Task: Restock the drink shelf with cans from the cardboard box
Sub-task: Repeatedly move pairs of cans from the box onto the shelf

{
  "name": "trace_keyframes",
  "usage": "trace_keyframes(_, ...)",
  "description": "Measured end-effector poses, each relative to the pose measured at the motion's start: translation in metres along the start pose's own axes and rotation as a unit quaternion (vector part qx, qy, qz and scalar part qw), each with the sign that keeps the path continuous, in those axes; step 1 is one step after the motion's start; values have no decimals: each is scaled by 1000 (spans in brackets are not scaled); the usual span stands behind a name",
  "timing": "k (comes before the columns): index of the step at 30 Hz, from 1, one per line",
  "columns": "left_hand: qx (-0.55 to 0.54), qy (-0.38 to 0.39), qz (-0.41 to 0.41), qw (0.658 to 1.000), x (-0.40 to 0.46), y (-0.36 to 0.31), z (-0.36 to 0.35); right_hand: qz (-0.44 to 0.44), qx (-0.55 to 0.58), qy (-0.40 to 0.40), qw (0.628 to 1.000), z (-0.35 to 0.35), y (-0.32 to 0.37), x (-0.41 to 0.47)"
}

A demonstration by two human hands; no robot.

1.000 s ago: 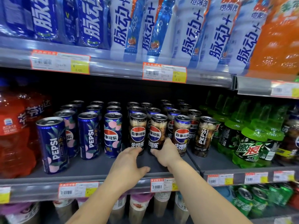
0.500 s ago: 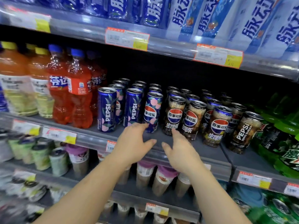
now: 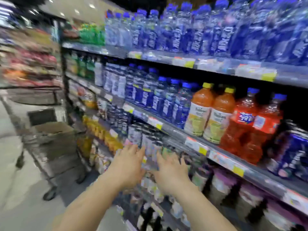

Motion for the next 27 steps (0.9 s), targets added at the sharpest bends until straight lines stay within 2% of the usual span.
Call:
trace_keyframes(3, 27, 1, 100, 995, -30, 119, 15, 96, 14, -11, 995, -13, 119, 54)
trace_keyframes(6, 17, 45, 199, 979, -52, 219, 25, 170, 26, -10, 985, -18, 218, 96)
trace_keyframes(10, 26, 32, 279, 959, -65, 330, 29, 246, 29, -5, 969, -24, 322, 151)
trace_keyframes(15, 18, 32, 318, 947, -44, 430, 10, 296, 36, 9, 954, -41, 410, 233)
trace_keyframes(18, 3, 45, 348, 936, -8, 491, -2, 302, 51, 28, 951, -50, 450, 301)
trace_keyframes(27, -28, 24, 393, 919, 116, 667, -14, 303, 56, 47, 950, -51, 551, 511)
Point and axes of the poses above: each hand's wrist, its own x-axis towards the middle knuckle, its own z-axis out of the back of the hand, y = z × x, the point moved 1 cm from there along x, towards the middle knuckle, and after that the axes turned 4 degrees about z, right-handed, at the moved point
